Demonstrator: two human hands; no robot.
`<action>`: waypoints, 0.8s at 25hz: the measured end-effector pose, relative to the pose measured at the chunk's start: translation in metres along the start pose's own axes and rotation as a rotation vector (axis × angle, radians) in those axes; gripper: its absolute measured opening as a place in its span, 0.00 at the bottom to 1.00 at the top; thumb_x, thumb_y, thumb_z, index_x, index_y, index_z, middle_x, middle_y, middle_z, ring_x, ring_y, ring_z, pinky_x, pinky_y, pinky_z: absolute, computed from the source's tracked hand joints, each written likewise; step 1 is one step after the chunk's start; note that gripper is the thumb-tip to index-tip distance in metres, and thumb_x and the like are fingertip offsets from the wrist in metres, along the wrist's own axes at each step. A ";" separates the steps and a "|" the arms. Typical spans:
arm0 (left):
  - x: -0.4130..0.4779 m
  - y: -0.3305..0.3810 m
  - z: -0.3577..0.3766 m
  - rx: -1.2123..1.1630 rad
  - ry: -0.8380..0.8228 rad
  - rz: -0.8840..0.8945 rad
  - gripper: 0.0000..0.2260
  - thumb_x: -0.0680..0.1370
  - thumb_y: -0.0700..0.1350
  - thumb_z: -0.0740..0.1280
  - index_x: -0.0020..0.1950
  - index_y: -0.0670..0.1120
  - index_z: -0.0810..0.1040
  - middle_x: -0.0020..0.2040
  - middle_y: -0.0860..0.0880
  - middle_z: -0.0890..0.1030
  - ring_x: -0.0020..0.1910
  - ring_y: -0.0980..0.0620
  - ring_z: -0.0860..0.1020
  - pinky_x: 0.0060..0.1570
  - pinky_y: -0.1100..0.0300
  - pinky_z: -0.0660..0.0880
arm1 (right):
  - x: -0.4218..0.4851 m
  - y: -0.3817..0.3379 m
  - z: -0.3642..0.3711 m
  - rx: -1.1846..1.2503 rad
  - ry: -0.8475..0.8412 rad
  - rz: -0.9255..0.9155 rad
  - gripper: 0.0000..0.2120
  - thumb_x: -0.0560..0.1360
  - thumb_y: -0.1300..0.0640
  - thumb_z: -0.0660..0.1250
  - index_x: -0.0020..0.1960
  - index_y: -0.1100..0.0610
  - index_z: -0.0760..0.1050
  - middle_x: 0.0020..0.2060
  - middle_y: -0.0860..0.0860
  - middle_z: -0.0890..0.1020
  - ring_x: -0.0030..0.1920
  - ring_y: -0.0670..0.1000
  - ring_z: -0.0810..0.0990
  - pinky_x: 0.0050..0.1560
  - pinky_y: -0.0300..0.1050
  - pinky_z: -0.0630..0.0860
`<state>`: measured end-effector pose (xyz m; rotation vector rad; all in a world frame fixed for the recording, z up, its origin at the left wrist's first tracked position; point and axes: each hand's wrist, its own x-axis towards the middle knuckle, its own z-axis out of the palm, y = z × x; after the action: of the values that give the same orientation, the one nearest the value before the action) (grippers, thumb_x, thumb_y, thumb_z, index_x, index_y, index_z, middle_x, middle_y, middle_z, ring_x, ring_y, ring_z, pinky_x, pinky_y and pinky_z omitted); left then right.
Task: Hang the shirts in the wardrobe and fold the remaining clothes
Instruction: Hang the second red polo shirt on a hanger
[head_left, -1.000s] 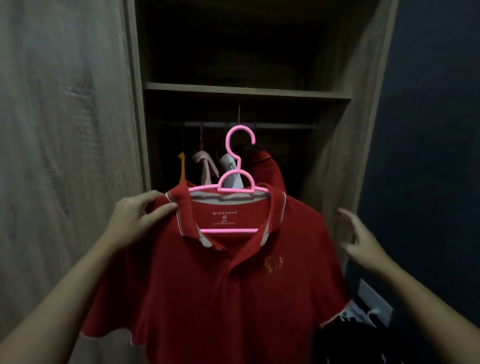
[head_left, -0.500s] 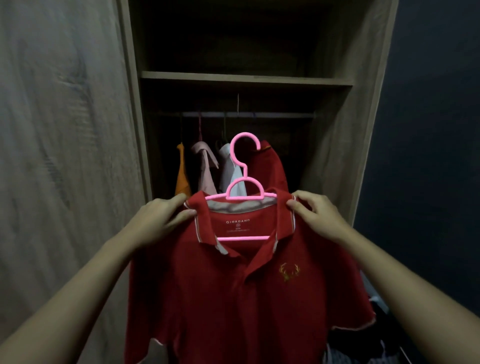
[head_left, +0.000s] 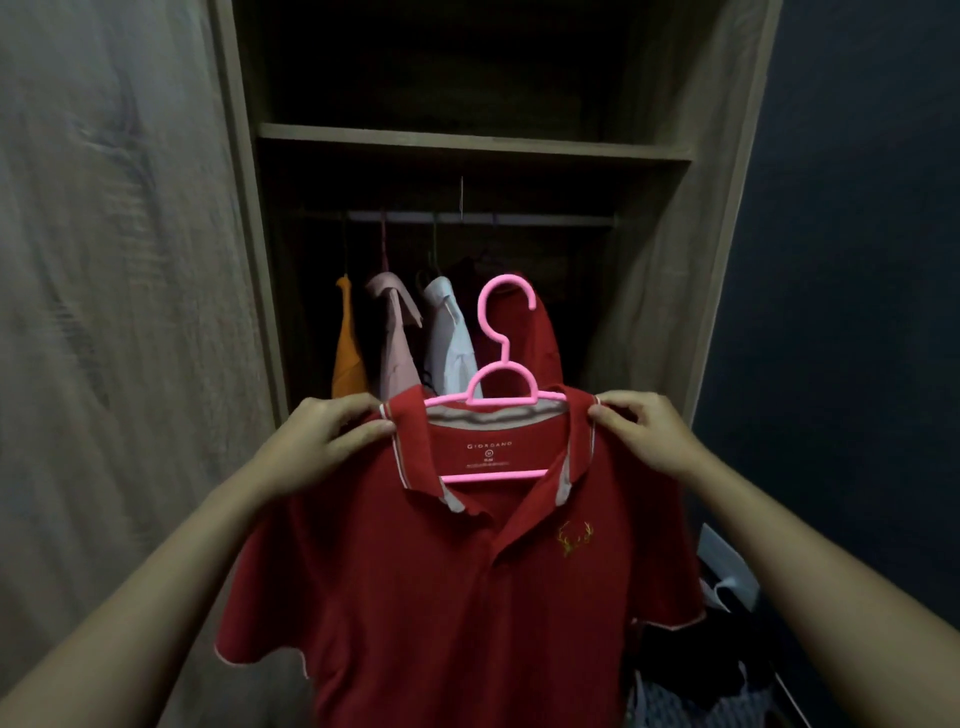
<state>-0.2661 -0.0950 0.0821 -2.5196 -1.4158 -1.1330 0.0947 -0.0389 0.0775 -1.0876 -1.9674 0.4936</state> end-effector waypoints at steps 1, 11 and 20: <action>0.000 0.002 0.002 0.022 0.014 -0.015 0.23 0.72 0.64 0.57 0.48 0.47 0.80 0.36 0.51 0.81 0.37 0.55 0.79 0.38 0.61 0.72 | 0.000 0.002 0.004 -0.084 0.086 -0.001 0.07 0.75 0.56 0.67 0.49 0.45 0.78 0.47 0.39 0.82 0.53 0.41 0.79 0.57 0.42 0.73; 0.036 0.113 0.069 0.437 0.050 -0.333 0.15 0.80 0.57 0.52 0.57 0.49 0.70 0.52 0.44 0.81 0.52 0.40 0.78 0.44 0.52 0.71 | 0.032 -0.073 0.059 0.825 0.165 0.455 0.13 0.80 0.50 0.58 0.42 0.57 0.72 0.29 0.49 0.77 0.31 0.46 0.76 0.34 0.38 0.71; 0.145 0.103 0.099 -0.056 0.310 -0.287 0.13 0.80 0.50 0.59 0.50 0.45 0.80 0.42 0.43 0.83 0.47 0.41 0.79 0.47 0.51 0.73 | 0.097 -0.024 -0.009 0.590 0.242 0.457 0.12 0.65 0.70 0.69 0.30 0.57 0.70 0.19 0.49 0.73 0.23 0.49 0.73 0.22 0.34 0.69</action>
<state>-0.0851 -0.0139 0.1293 -2.0951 -1.7071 -1.5464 0.0609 0.0290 0.1438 -1.1321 -1.2328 1.0541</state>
